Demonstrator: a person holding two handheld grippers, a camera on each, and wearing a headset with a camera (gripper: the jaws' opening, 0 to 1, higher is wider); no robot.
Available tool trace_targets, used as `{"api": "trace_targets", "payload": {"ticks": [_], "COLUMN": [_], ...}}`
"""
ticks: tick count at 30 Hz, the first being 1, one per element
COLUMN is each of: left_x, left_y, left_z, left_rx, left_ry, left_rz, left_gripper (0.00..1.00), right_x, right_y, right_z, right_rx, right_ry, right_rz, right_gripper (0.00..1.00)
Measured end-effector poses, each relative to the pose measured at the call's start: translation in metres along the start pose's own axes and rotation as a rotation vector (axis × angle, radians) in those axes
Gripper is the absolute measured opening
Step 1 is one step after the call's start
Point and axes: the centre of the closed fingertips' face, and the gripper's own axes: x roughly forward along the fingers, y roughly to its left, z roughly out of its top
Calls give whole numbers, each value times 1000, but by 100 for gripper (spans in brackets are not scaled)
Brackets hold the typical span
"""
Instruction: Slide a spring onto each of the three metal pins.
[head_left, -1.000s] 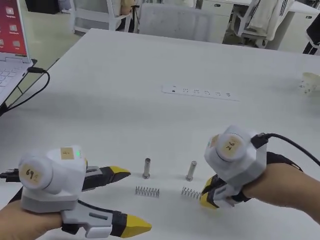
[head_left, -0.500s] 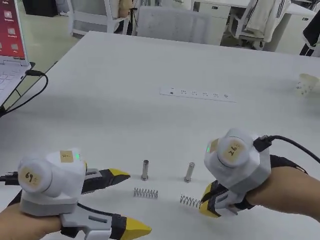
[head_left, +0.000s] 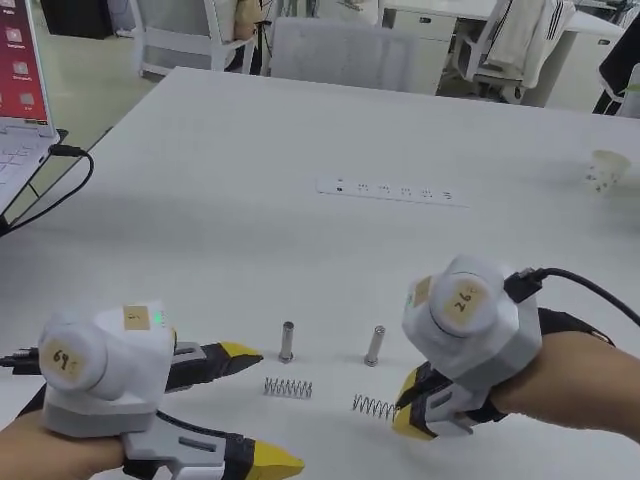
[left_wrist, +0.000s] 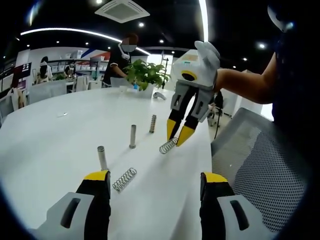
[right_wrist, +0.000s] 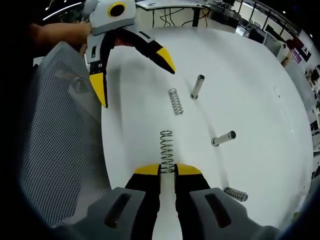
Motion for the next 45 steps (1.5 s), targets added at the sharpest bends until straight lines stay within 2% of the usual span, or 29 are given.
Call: {"api": "trace_targets", "payload": {"ticks": [13,33,45], "left_x": [4,10,15], "left_y": [-4,-6,-12], "left_z": [2,9,12], "left_rx": [8,59,94], "left_ry": [-2,-5,0], "left_rz": [-13,-44,-76], "left_gripper": [66,50,42], "right_x": [-1,2,5], "right_y": [3,2,6], "right_z": [6,24,32], "right_rx": [-28,-85,-122], "right_ry": [-1,5,14], "right_rz": [9,22,36], "right_gripper": [8,8,8]}}
